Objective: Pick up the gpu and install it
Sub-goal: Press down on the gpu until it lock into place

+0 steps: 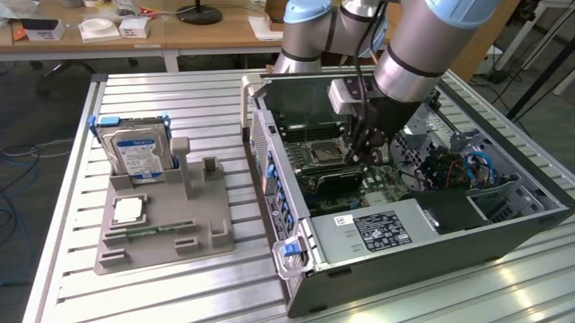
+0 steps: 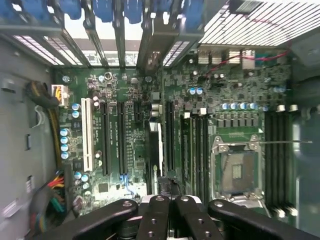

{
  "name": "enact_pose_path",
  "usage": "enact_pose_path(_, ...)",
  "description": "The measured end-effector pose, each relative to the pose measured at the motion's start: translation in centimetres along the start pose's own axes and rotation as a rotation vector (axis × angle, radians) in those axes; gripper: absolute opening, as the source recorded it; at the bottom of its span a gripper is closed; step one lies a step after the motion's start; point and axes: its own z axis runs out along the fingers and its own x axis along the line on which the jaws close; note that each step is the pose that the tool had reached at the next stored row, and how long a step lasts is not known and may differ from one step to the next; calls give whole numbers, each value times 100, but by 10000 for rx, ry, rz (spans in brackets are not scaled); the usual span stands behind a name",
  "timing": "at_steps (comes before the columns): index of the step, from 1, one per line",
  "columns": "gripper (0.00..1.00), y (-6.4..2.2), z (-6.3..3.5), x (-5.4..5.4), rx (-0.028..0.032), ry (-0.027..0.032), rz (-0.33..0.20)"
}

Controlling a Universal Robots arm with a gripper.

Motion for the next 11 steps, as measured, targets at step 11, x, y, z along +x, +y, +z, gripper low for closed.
enact_pose_path(11, 11, 3, -80, -13, -6, 0, 3)
